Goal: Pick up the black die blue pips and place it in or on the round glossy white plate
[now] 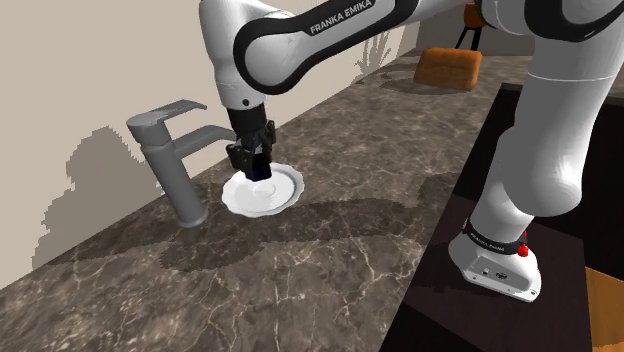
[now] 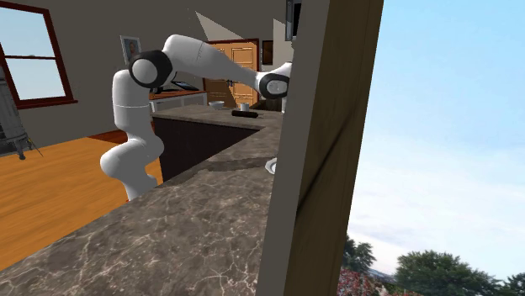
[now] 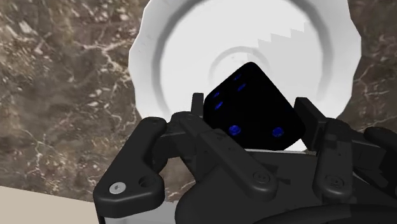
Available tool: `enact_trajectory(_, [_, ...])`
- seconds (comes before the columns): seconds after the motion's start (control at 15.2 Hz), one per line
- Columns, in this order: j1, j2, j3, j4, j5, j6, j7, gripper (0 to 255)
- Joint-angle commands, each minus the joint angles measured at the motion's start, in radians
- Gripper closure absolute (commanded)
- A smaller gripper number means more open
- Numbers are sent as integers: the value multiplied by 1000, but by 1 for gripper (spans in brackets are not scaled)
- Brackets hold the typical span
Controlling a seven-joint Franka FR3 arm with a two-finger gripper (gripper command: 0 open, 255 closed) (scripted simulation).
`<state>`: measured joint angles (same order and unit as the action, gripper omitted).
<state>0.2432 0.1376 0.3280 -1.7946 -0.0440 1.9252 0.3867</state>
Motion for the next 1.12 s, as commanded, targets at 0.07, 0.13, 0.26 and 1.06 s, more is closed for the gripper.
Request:
enact_trajectory(0.07, [0, 3, 0, -39, -2, 42, 2, 255])
enact_trajectory(0.13, [0, 6, 0, -49, -3, 55, 3, 255])
enact_trajectory(0.26, [1, 13, -1, -67, -6, 80, 5, 255])
enact_trajectory(1.06, [1, 16, -1, -74, -7, 90, 6, 0])
